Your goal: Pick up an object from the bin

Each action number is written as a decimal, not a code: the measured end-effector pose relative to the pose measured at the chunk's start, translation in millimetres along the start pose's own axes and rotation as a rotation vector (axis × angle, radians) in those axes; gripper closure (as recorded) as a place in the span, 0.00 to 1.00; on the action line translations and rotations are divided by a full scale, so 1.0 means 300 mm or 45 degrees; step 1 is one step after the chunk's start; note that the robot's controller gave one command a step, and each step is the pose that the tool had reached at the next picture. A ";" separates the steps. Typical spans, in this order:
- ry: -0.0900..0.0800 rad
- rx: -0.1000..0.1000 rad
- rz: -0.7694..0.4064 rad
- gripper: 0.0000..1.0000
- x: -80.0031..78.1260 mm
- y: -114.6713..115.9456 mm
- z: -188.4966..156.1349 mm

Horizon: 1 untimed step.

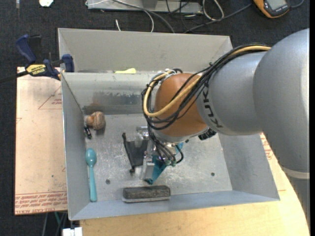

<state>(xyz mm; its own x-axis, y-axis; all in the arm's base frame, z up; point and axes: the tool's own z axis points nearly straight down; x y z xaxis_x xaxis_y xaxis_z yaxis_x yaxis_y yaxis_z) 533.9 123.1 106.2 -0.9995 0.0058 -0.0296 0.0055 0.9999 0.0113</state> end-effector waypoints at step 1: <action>-0.005 -0.002 -0.111 0.00 -0.021 -0.013 0.000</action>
Offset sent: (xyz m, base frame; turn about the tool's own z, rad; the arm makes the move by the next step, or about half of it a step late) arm 0.0250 -0.0146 -0.0362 0.0839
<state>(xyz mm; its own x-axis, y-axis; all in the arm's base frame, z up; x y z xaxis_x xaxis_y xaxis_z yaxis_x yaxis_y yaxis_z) 540.1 119.0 106.2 -0.9961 -0.0809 -0.0348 -0.0813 0.9966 0.0098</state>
